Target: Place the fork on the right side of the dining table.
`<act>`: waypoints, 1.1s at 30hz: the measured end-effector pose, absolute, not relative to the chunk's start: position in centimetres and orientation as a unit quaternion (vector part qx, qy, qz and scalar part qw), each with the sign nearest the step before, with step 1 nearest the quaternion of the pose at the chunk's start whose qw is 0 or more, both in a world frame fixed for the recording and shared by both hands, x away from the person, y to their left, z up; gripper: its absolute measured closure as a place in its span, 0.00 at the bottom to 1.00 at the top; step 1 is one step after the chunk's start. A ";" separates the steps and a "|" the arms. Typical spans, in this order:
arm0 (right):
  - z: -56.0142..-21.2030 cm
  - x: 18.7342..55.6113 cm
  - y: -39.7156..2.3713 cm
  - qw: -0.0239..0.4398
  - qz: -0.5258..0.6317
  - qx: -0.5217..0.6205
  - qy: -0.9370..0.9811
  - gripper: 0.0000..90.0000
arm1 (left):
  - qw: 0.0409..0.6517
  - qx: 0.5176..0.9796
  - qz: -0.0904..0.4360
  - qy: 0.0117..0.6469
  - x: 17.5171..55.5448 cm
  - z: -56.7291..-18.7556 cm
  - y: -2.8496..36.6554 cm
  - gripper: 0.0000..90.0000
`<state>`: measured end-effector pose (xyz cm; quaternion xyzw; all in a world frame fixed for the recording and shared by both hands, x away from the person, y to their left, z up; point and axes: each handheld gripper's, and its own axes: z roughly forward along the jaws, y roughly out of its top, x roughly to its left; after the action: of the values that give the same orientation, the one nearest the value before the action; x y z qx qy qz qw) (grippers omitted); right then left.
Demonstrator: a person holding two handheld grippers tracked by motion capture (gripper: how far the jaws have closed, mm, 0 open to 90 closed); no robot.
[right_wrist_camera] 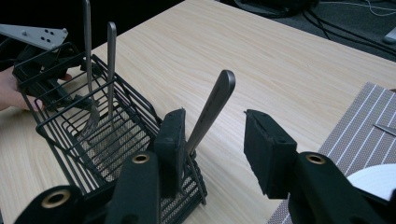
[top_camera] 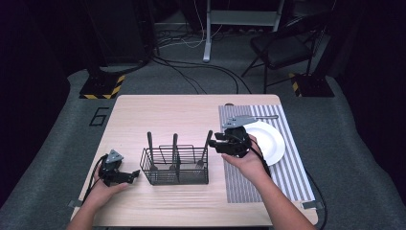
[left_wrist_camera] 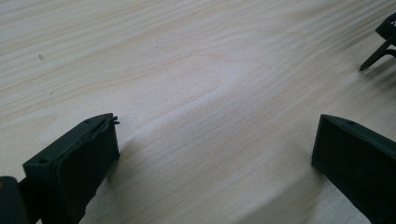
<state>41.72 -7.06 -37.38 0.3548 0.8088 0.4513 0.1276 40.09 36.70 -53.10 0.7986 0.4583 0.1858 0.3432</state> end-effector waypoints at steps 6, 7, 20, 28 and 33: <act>-37.4 42.3 -6.5 0.124 0.452 0.354 0.809 0.67 | 0.343 0.799 0.186 0.458 40.1 -53.1 36.7 0.00; -37.3 42.5 -6.3 0.125 0.451 0.353 0.810 0.68 | 0.343 0.799 0.186 0.458 40.1 -53.1 36.7 0.00; -36.4 43.1 -5.8 0.125 0.452 0.344 0.813 0.79 | 0.343 0.799 0.186 0.458 40.1 -53.1 36.7 0.00; -35.8 43.0 -5.9 0.125 0.453 0.341 0.814 0.83 | 0.343 0.799 0.186 0.458 40.1 -53.1 36.7 0.00; -35.3 42.5 -5.6 0.119 0.456 0.331 0.817 0.88 | 0.343 0.799 0.186 0.458 40.1 -53.1 36.7 0.00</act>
<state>42.54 -5.63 -35.32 0.3315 0.8173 0.4562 0.1189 40.09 36.70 -53.10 0.7986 0.4582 0.1857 0.3432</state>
